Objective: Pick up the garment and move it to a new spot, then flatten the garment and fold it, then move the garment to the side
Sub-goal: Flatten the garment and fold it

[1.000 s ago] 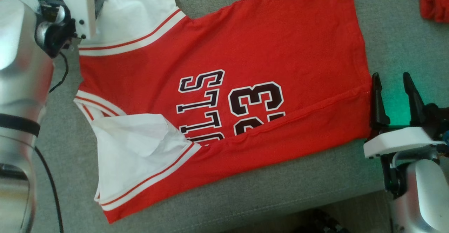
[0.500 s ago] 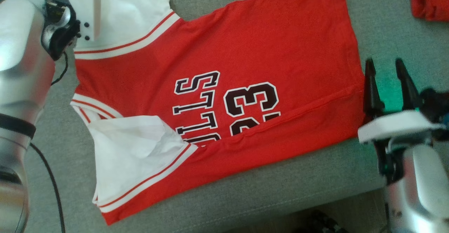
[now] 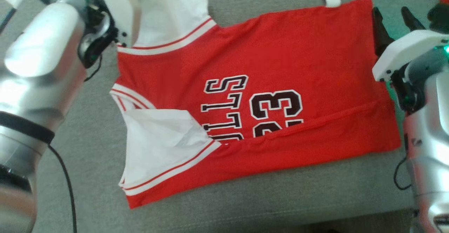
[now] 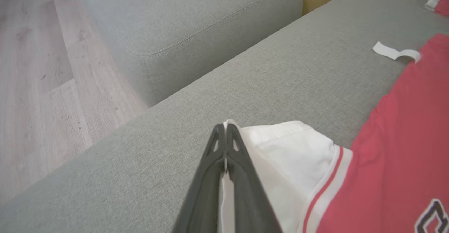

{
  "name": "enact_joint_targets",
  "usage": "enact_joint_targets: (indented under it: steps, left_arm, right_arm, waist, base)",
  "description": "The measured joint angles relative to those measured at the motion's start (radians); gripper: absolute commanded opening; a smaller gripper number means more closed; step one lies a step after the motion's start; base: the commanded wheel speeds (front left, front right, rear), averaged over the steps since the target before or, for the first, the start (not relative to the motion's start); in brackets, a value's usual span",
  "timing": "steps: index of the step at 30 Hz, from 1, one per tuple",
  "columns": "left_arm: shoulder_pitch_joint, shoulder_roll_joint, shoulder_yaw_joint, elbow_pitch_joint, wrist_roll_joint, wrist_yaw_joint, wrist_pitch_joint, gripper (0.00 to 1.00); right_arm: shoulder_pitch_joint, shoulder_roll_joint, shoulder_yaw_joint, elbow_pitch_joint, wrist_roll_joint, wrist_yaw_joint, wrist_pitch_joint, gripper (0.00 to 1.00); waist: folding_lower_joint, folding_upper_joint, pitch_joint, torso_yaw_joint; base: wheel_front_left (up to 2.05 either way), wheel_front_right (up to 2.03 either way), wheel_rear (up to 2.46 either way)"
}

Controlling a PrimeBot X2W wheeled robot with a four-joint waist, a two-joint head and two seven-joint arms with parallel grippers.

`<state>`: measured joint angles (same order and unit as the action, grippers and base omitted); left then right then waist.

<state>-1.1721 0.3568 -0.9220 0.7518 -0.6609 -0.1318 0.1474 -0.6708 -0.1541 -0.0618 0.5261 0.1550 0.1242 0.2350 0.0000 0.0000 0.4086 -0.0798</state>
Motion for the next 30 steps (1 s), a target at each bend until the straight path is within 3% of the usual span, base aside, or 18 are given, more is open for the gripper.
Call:
enact_joint_targets:
  steps: [11,26,27,30]
  left_arm:
    - [-0.029,0.006,-0.105,-0.077,-0.075,0.000,-0.036,0.00]
    - [-0.067,0.015,-0.177,-0.076,-0.123,0.000,-0.072,0.00]
    - [-0.068,0.015,-0.181,-0.073,-0.126,0.000,-0.076,0.00]
    - [-0.068,0.015,-0.198,-0.067,-0.134,0.000,-0.080,0.00]
  right_arm:
    - [-0.121,-0.042,0.056,0.235,0.083,0.000,0.030,1.00]
    - [-0.229,-0.070,0.107,0.397,0.094,0.000,-0.015,1.00]
    - [-0.233,-0.071,0.111,0.405,0.096,0.000,-0.016,0.99]
    - [-0.246,-0.077,0.119,0.428,0.099,0.000,-0.031,0.73]
  waist:
    - [0.0000,0.0000,-0.017,0.064]
    - [0.0000,0.0000,0.003,0.097]
    - [0.0000,0.0000,0.004,0.098]
    - [0.0000,0.0000,0.006,0.099]
  base:
    - [0.00,0.00,0.00]
    - [0.00,0.00,0.00]
    - [0.00,0.00,0.00]
    - [0.00,0.00,0.00]
